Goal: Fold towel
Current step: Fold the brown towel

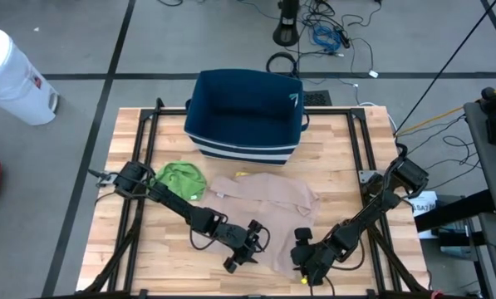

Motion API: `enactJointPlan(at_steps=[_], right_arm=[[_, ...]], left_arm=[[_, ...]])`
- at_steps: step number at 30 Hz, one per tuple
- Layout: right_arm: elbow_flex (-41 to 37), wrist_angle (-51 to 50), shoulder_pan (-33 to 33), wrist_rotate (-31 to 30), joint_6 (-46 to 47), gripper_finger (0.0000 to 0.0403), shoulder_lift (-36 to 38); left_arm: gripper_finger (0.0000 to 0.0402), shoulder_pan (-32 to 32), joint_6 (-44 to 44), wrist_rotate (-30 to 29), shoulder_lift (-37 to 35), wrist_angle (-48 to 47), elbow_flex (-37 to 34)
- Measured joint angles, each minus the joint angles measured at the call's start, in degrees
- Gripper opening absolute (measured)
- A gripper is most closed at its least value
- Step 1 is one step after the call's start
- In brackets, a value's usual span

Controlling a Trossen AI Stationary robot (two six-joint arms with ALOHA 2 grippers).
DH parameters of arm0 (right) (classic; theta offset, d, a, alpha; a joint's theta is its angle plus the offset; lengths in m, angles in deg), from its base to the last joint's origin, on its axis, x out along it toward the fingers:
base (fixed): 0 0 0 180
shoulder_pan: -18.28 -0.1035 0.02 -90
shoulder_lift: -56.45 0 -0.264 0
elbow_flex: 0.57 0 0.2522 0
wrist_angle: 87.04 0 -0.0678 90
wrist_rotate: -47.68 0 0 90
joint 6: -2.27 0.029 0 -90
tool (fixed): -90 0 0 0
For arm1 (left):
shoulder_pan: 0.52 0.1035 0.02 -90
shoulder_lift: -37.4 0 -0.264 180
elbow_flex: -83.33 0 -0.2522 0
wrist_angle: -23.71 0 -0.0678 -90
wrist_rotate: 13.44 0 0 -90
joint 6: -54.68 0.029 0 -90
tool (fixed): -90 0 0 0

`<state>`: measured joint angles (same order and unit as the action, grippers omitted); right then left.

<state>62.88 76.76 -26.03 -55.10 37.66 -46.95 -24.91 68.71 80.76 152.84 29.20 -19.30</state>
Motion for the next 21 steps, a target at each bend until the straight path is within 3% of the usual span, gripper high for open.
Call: enactJointPlan(at_steps=[7, 15, 21], right_arm=[[-0.1, 1.8, 1.5, -0.4, -2.3, 0.0015, -0.2], [1.0, 5.1, 5.0, -3.1, -3.7, 0.0002, 0.9], [6.4, 0.3, 7.5, -5.3, -6.7, 0.0001, 2.8]], left_arm=[[0.0202, 0.0, 0.0, 0.0, 0.0, 4.5, 0.0], [0.0202, -0.8, 1.1, 0.0, 0.0, 7.4, 0.0], [0.0202, -2.2, 3.4, -2.4, 0.0, 8.3, 0.0]])
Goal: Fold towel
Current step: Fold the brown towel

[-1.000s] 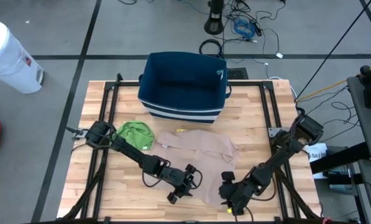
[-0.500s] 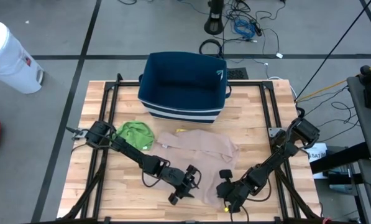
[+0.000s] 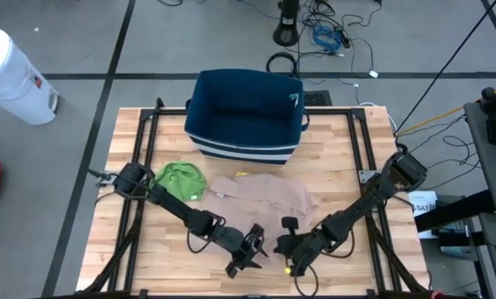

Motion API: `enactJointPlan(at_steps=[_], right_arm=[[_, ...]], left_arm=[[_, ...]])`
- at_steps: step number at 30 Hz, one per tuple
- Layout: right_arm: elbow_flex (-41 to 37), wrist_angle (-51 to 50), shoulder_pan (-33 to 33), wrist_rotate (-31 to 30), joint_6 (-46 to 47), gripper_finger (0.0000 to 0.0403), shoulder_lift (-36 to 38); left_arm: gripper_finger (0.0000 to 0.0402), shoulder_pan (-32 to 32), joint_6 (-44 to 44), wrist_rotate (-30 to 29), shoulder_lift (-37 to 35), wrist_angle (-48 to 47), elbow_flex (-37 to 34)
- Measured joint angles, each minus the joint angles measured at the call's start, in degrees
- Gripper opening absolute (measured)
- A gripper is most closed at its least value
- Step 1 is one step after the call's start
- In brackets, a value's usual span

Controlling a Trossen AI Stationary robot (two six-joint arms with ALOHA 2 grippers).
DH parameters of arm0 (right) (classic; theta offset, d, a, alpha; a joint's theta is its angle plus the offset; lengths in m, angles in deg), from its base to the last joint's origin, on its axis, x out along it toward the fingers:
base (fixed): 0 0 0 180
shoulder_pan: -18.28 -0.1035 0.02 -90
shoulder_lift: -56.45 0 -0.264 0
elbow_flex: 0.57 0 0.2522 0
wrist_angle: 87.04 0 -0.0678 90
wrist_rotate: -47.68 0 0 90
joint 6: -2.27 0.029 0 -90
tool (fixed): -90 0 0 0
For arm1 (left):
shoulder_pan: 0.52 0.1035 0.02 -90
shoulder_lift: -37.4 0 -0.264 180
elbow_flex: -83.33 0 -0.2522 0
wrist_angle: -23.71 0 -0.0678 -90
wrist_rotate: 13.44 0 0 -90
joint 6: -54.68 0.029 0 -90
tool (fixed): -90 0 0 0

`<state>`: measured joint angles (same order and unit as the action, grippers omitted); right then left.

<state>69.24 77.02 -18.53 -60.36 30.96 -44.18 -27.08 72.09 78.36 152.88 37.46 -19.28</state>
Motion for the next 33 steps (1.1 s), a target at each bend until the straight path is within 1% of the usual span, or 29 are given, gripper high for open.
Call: enactJointPlan(at_steps=[3, 7, 11, 13, 15, 18, 20, 25, 28, 30, 33], right_arm=[[3.7, -4.2, 0.7, 0.1, -0.9, 0.0001, 0.9], [8.7, -10.7, 1.5, 0.0, -1.0, 0.0001, 1.8], [12.4, -13.8, 2.1, -0.1, -1.4, 0.0000, 2.3], [13.7, -15.1, 2.4, -0.1, -1.2, 0.0000, 2.3], [14.4, -16.2, 2.9, -0.1, -0.7, 0.0000, 2.3], [14.6, -16.2, 3.5, -0.2, 0.6, 0.0000, 2.3], [14.6, -16.1, 3.8, -0.3, 1.0, 0.0000, 2.3], [14.7, -15.7, 4.0, -0.8, 1.1, 0.0000, 2.4], [14.7, -15.9, 4.3, -1.3, 1.1, 0.0000, 2.4], [14.7, -16.1, 4.2, -0.2, 1.1, 0.0000, 2.3], [14.6, -16.6, 4.1, 0.1, 2.0, 0.0000, 2.2]], left_arm=[[0.0202, -1.1, 2.8, -4.4, 0.0, 1.7, 0.0], [0.0202, -2.5, 7.8, -12.3, 0.0, 3.3, 0.0], [0.0202, -3.3, 11.7, -13.7, 0.0, 3.2, 0.0], [0.0202, -4.1, 13.9, -15.8, 0.0, 3.2, 0.0], [0.0202, -4.9, 16.4, -21.1, 0.0, 3.2, 0.0], [0.0202, -6.4, 20.2, -32.4, 0.0, 4.3, 0.0], [0.0202, -7.2, 22.1, -36.9, 0.1, 4.9, 0.0], [0.0201, -8.1, 23.6, -41.9, 0.1, 5.6, -0.1], [0.0201, -8.1, 23.4, -46.2, 0.1, 5.6, -0.1], [0.0201, -8.1, 23.4, -49.6, 0.1, 6.5, 0.0], [0.0201, -8.1, 23.7, -53.1, 0.0, 6.7, 0.0]])
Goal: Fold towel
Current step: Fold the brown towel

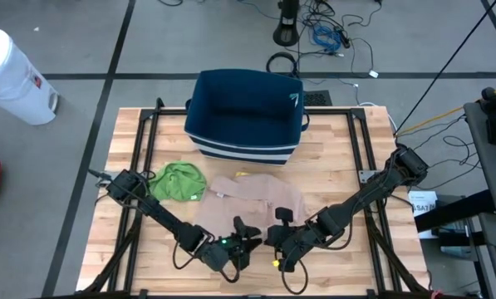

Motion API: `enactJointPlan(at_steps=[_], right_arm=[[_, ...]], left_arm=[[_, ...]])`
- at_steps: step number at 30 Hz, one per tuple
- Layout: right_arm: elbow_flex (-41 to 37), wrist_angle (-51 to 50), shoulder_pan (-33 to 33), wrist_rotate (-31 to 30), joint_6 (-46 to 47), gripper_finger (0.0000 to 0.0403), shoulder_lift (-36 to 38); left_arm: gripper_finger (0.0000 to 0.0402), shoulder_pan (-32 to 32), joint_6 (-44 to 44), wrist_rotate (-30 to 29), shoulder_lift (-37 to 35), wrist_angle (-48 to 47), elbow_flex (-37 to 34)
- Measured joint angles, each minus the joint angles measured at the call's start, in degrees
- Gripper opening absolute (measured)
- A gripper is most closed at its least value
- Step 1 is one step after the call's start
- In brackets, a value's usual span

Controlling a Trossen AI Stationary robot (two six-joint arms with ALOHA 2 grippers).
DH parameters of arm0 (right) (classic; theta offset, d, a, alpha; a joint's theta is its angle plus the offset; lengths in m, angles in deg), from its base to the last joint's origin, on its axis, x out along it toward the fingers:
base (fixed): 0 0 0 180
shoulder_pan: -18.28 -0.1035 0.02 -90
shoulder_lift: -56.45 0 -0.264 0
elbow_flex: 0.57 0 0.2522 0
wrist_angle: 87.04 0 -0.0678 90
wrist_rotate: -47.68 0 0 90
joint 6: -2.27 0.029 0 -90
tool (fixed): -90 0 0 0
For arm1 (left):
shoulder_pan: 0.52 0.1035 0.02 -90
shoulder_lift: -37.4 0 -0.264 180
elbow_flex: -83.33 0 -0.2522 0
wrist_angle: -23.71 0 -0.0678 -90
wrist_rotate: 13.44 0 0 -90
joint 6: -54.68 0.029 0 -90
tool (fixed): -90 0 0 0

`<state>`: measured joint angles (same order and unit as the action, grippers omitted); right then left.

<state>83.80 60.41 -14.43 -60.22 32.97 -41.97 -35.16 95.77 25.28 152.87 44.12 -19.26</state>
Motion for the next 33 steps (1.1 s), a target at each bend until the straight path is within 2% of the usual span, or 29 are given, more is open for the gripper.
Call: enactJointPlan(at_steps=[4, 13, 19, 26, 33], right_arm=[[0.0, -1.0, 0.1, -0.1, 0.9, 0.0000, 0.0], [0.0, -1.1, 0.0, 0.0, 1.6, 0.0000, 0.0], [0.0, -1.5, 0.0, 0.1, 2.9, 0.0000, 0.0], [0.0, -1.5, 0.0, 0.1, 3.0, 0.0000, 0.0], [0.0, -1.1, 0.4, 0.0, 2.7, 0.0000, 0.1]], left_arm=[[0.0193, -0.5, 0.4, -3.9, 0.0, 0.0, 0.0], [0.0102, -0.8, 1.9, -4.1, 0.0, -0.5, 0.0], [0.0095, -2.4, 3.2, -4.2, 0.0, -2.7, 0.0], [0.0094, -5.6, 7.5, -10.2, 0.0, -7.2, 0.0], [0.0094, -5.5, 4.5, -10.4, 0.0, -12.1, 0.0]])
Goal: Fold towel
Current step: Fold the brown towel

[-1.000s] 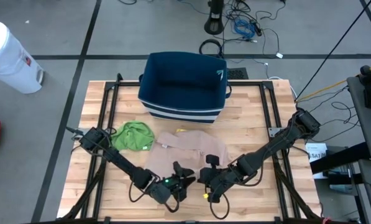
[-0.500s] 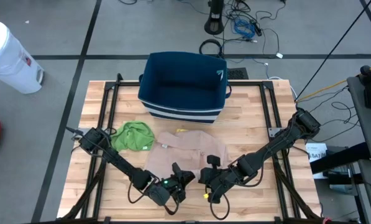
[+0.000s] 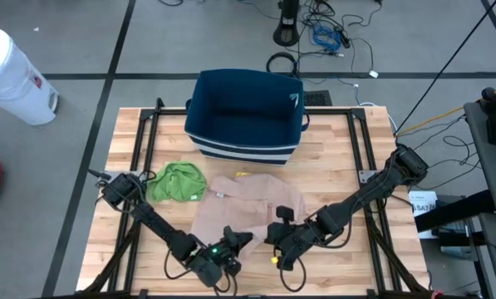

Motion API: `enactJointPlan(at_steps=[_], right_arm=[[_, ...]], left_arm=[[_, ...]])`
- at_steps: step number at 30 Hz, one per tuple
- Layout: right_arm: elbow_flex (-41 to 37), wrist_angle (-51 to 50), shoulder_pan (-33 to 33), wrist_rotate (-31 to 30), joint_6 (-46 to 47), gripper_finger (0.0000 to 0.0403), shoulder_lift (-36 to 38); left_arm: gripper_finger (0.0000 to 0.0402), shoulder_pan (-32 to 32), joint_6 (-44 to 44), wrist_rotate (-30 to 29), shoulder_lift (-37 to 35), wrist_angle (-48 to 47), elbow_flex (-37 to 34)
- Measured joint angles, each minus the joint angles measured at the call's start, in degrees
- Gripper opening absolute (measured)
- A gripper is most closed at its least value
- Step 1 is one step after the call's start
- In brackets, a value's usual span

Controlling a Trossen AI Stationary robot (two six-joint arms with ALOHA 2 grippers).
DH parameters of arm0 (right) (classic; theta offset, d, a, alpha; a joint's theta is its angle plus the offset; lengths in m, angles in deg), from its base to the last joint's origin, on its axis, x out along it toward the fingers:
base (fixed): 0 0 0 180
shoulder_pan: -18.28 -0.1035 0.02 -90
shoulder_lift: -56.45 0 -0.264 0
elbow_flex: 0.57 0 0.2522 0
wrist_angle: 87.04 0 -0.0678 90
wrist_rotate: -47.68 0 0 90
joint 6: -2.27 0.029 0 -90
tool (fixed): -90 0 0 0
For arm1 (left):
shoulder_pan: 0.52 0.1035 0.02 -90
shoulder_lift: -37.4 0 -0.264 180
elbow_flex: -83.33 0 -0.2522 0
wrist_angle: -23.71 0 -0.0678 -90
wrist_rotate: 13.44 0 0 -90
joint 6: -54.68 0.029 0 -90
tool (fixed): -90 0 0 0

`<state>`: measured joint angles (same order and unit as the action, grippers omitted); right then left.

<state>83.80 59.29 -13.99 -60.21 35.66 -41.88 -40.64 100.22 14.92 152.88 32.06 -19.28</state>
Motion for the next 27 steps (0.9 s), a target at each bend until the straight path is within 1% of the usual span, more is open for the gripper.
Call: enactJointPlan(at_steps=[4, 9, 16, 22, 27], right_arm=[[0.0, 1.0, 0.0, 0.0, 0.0, 0.0000, 0.0], [0.0, 2.0, 0.0, 0.2, -0.7, 0.0000, 0.1], [0.0, 2.4, 0.1, 0.2, -1.3, 0.0000, 0.5], [0.0, 2.5, 0.1, 0.0, -1.5, 0.0000, 1.9], [0.0, 2.3, 0.4, -0.2, -1.3, 0.0000, 2.1]], left_arm=[[0.0094, -0.5, -0.7, -0.1, 0.0, -4.7, 0.0], [0.0094, -0.9, 1.4, -5.0, 0.0, -7.3, 0.0], [0.0094, -0.7, 1.7, -10.6, 0.0, -9.8, 0.0], [0.0094, -0.3, 0.2, -9.4, 0.0, -10.3, 0.0], [0.0094, -0.2, 2.0, -9.1, 0.0, -5.1, 0.0]])
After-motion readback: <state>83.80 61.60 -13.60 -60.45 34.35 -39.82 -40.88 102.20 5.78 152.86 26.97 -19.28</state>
